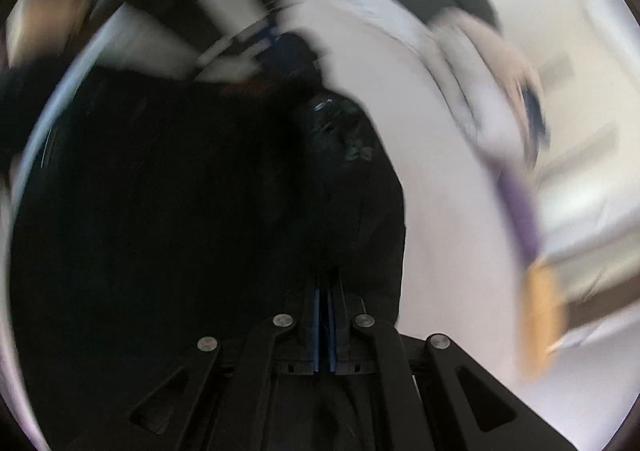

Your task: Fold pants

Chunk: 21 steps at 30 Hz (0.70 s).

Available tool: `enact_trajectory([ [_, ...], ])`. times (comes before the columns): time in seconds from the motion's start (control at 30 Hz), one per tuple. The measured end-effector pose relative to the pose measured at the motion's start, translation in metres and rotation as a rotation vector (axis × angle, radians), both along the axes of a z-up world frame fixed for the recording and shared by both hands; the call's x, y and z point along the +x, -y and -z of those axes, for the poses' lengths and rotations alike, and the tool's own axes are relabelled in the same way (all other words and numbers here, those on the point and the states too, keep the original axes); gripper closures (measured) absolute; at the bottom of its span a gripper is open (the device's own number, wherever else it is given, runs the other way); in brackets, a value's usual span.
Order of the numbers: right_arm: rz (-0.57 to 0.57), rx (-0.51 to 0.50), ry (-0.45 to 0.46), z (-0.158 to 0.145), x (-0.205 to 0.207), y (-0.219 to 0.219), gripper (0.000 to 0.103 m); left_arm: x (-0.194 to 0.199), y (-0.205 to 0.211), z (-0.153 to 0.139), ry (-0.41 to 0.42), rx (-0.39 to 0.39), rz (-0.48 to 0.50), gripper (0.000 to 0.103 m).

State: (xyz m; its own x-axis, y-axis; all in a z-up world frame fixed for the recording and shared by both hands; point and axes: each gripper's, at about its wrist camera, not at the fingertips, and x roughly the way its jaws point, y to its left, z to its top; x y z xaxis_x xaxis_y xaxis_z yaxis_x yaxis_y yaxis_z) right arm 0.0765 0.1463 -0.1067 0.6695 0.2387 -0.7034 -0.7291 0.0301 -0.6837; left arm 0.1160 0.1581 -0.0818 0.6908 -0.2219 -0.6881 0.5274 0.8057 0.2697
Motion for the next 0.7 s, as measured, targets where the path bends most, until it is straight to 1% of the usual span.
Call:
enact_trajectory([
  [0.03,-0.032,-0.051,0.032,0.008,-0.017,0.004,0.099,-0.013,0.003,0.005,-0.005,0.016,0.013,0.094],
  [0.07,-0.048,-0.072,0.040,0.013,-0.031,0.008,0.099,-0.028,0.005,0.010,-0.011,0.031,0.032,0.094],
  [0.2,-0.077,-0.120,0.079,0.025,-0.068,0.016,0.099,-0.086,0.023,0.036,-0.041,0.135,0.116,0.094],
  [0.3,-0.102,-0.152,0.098,0.035,-0.091,0.016,0.100,-0.110,0.027,0.049,-0.066,0.160,0.137,0.094],
  [0.4,-0.131,-0.186,0.120,0.046,-0.107,0.016,0.099,-0.127,0.026,0.056,-0.088,0.158,0.152,0.094],
  [0.47,-0.133,-0.197,0.132,0.050,-0.106,0.014,0.099,-0.137,0.027,0.058,-0.098,0.157,0.165,0.094],
  [0.5,-0.132,-0.202,0.136,0.051,-0.105,0.012,0.099,-0.144,0.029,0.059,-0.097,0.171,0.180,0.094],
  [0.57,-0.138,-0.220,0.154,0.057,-0.121,0.011,0.099,-0.152,0.031,0.063,-0.095,0.191,0.197,0.094],
  [0.67,-0.144,-0.234,0.168,0.053,-0.130,0.008,0.099,-0.161,0.033,0.067,-0.096,0.210,0.211,0.094],
  [0.7,-0.143,-0.237,0.172,0.053,-0.134,0.008,0.099,-0.158,0.033,0.065,-0.100,0.210,0.214,0.094],
])
